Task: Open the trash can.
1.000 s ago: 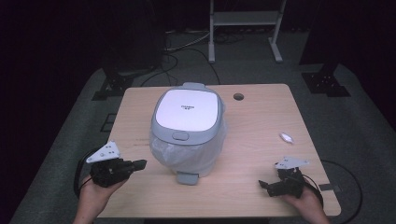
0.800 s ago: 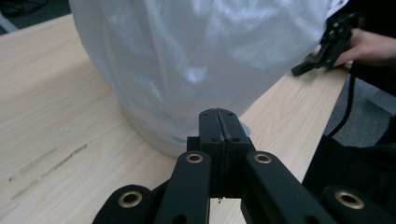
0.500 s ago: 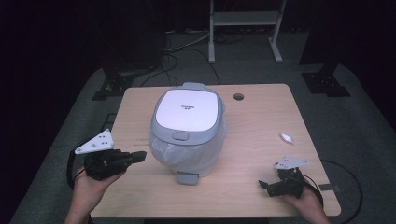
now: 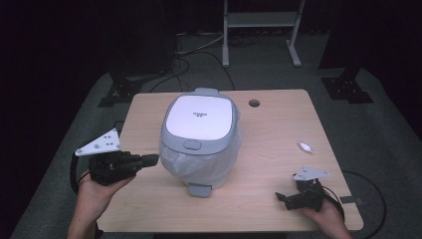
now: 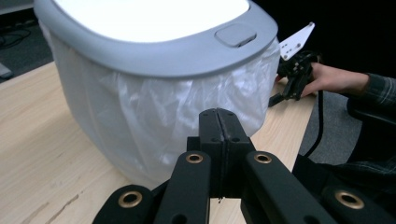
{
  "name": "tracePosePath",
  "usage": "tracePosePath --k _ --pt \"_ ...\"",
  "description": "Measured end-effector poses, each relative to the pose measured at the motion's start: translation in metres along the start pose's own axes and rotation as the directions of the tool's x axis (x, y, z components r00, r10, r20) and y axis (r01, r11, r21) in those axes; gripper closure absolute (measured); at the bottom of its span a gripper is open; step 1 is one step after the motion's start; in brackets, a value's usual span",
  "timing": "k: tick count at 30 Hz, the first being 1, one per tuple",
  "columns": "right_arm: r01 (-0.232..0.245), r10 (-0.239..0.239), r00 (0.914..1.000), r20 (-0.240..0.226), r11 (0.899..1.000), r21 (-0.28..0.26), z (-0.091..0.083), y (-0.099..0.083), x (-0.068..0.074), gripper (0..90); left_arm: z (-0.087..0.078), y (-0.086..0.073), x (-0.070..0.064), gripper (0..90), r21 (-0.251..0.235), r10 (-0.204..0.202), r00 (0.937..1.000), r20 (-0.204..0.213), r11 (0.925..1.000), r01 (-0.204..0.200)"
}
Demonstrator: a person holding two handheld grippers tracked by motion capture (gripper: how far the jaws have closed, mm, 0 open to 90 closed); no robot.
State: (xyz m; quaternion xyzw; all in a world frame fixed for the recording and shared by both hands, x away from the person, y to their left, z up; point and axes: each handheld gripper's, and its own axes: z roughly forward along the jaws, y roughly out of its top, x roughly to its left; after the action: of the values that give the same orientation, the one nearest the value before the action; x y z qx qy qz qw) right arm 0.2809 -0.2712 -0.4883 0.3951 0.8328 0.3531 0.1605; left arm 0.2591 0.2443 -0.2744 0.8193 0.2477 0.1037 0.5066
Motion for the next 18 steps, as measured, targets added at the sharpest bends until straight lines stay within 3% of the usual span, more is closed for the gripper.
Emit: tracePosePath --k 18 --pt "0.001 -0.001 1.0000 0.000 1.000 0.000 0.000 0.000 0.000 1.7 0.021 0.036 -0.009 90.0 -0.025 0.055 0.9963 0.065 0.9982 -0.054"
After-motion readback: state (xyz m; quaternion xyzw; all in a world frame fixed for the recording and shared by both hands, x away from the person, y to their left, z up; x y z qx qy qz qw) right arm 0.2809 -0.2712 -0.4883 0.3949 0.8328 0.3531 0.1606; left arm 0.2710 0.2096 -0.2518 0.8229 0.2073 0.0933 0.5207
